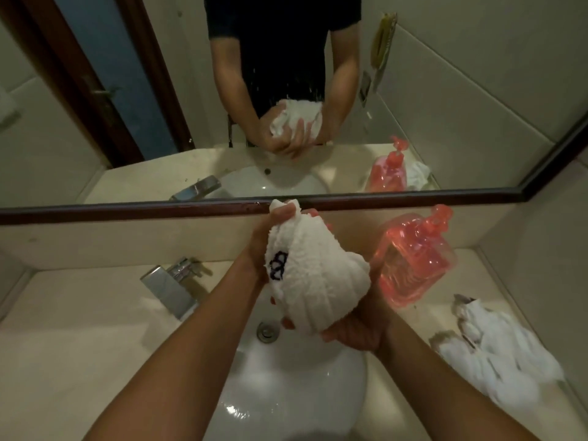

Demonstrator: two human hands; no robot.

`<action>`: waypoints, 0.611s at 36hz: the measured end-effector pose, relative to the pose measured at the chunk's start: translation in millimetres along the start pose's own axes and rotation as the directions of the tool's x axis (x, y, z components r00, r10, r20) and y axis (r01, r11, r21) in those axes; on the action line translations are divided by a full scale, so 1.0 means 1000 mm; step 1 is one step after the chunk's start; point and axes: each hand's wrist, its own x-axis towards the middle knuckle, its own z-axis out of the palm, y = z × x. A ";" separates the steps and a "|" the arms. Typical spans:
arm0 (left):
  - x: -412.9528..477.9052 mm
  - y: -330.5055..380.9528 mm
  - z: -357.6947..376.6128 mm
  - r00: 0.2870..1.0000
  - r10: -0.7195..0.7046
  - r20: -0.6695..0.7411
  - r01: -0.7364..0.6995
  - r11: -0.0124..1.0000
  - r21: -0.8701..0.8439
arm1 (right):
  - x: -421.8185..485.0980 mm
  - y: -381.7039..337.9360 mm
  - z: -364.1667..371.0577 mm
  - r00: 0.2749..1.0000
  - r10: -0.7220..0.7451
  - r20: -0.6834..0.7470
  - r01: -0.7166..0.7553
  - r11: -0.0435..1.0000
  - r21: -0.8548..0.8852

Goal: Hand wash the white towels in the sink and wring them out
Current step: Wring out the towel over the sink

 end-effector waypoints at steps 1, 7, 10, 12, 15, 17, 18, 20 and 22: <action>0.001 -0.001 -0.003 1.000 -0.010 0.001 0.010 1.000 0.027 | -0.002 -0.004 0.001 0.995 -0.013 -0.096 0.012 1.000 -0.009; 0.007 0.002 -0.008 0.976 -0.104 -0.191 0.134 0.979 0.156 | -0.006 -0.041 0.042 0.879 0.001 -0.476 -0.234 0.872 -0.430; 0.012 -0.004 -0.008 0.926 -0.057 -0.373 0.179 0.937 0.299 | 0.000 -0.047 0.052 0.766 -0.024 -0.642 -0.446 0.700 -0.558; 0.015 -0.011 -0.009 0.900 0.043 -0.434 0.176 0.875 0.451 | 0.004 -0.043 0.051 0.709 -0.051 -0.703 -0.565 0.555 -0.610; 0.015 -0.030 -0.015 0.859 0.107 -0.500 0.210 0.818 0.535 | 0.009 -0.030 0.044 0.639 -0.115 -0.761 -0.637 0.475 -0.607; 0.013 -0.046 -0.022 0.821 0.174 -0.544 0.224 0.779 0.586 | 0.012 -0.019 0.038 0.578 -0.193 -0.793 -0.689 0.404 -0.601; 0.012 -0.054 -0.028 0.801 0.212 -0.560 0.237 0.746 0.622 | 0.014 -0.014 0.035 0.553 -0.236 -0.799 -0.712 0.364 -0.600; 0.010 -0.072 -0.036 0.751 0.266 -0.604 0.280 0.700 0.657 | 0.017 -0.001 0.024 0.520 -0.298 -0.801 -0.734 0.325 -0.597; 0.009 -0.086 -0.043 0.697 0.315 -0.643 0.307 0.679 0.666 | 0.017 0.010 0.008 0.492 -0.356 -0.795 -0.729 0.332 -0.599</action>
